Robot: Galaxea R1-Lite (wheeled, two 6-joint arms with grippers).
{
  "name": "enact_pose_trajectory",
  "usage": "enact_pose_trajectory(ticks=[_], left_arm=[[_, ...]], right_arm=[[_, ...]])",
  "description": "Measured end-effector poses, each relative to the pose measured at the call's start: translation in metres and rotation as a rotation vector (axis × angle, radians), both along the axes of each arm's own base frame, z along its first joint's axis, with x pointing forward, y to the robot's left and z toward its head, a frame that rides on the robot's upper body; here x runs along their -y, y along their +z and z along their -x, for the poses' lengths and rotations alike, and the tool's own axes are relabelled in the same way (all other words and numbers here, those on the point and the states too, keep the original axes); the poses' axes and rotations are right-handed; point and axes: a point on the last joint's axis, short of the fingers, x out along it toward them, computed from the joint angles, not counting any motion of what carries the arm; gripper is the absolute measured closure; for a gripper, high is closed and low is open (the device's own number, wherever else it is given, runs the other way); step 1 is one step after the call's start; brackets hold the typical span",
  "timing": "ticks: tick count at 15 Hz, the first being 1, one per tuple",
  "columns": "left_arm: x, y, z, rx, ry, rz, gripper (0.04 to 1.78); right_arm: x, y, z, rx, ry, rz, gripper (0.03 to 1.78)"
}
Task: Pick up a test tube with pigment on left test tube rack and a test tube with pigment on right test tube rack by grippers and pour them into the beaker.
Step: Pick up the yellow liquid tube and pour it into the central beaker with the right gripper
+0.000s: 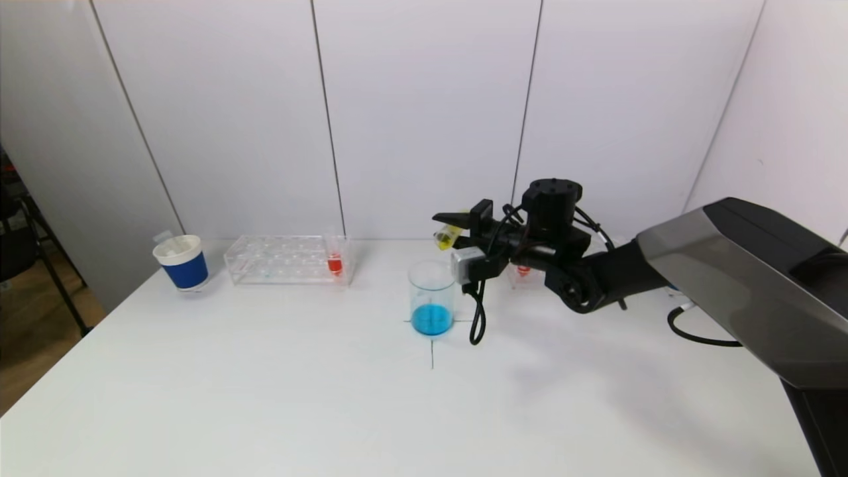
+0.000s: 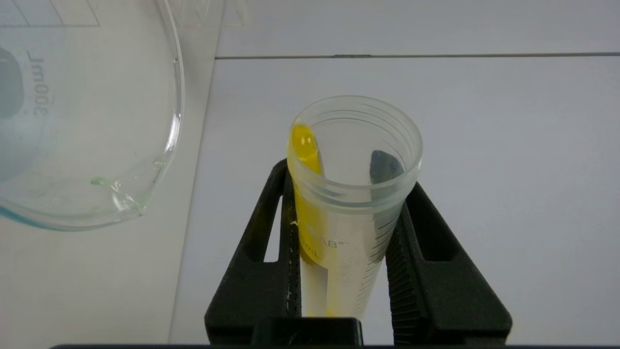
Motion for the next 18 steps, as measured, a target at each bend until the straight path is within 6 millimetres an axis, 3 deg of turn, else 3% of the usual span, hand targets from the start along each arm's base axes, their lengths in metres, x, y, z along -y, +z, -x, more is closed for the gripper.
enact_pose_trajectory(ticks=[18], left_arm=[[0.0,0.0,0.0,0.0,0.0,0.0,0.06]], right_arm=[[0.003,0.012,-0.008,0.187,-0.024,0.114,1.26]])
